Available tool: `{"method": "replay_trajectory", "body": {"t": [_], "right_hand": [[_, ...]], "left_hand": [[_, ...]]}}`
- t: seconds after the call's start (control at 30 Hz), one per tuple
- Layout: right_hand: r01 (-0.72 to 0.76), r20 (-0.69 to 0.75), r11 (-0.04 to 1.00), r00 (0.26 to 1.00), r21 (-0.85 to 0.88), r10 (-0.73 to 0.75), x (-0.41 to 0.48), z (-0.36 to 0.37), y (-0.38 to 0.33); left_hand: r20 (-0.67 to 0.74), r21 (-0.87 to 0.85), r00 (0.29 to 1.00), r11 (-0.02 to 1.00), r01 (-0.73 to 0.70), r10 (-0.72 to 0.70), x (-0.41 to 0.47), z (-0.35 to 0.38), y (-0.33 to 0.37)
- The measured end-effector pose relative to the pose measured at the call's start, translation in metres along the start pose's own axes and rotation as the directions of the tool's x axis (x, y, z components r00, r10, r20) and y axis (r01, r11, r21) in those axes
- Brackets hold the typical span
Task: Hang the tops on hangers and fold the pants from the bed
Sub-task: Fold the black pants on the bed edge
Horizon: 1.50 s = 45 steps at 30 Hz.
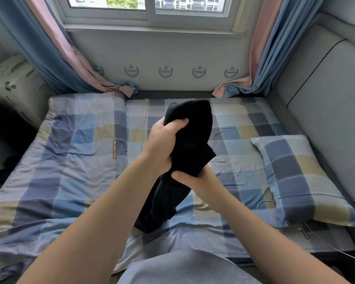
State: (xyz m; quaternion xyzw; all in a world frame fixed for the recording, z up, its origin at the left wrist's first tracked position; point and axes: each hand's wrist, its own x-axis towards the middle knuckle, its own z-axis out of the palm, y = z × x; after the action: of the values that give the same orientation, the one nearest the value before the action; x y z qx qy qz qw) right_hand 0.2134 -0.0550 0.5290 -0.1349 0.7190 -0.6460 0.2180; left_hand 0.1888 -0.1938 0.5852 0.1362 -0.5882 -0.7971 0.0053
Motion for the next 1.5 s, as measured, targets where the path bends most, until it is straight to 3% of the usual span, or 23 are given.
{"method": "replay_trajectory", "body": {"t": [0.17,0.37,0.57,0.7,0.93,1.2,1.37,1.5], "right_hand": [[-0.088,-0.107,0.996,0.990,0.033,0.091,0.003,-0.008,0.011],[-0.159,-0.279,0.975,0.940,0.155,0.198,0.017,-0.028,0.000],[-0.107,-0.316,0.972,0.933,0.208,0.170,0.033,-0.050,-0.026],[-0.096,-0.298,0.958,0.938,0.270,0.178,0.038,-0.057,-0.034],[-0.091,-0.228,0.806,0.935,0.585,0.271,0.043,-0.063,-0.026],[-0.145,0.077,0.929,0.989,0.341,0.126,0.022,-0.060,0.010],[-0.246,0.228,0.940,0.955,0.237,0.192,0.000,-0.041,0.037],[-0.268,0.179,0.963,0.947,-0.018,0.267,-0.004,-0.033,0.058]], "left_hand": [[0.039,0.100,0.999,0.995,0.032,-0.036,0.008,-0.011,-0.009],[0.224,0.155,0.945,0.966,0.207,-0.239,-0.005,-0.036,-0.064],[0.340,0.449,0.901,0.888,0.099,-0.271,-0.023,-0.035,-0.106],[0.276,0.586,0.927,0.809,0.048,-0.255,-0.018,-0.038,-0.127],[0.193,0.528,0.967,0.848,0.041,-0.167,-0.013,-0.038,-0.105],[0.146,0.285,0.989,0.957,-0.058,0.017,-0.014,-0.008,-0.042],[0.144,0.123,0.988,0.990,-0.067,0.049,-0.014,0.009,-0.018],[0.193,0.059,0.980,0.996,-0.063,0.051,-0.016,0.021,-0.010]]}}
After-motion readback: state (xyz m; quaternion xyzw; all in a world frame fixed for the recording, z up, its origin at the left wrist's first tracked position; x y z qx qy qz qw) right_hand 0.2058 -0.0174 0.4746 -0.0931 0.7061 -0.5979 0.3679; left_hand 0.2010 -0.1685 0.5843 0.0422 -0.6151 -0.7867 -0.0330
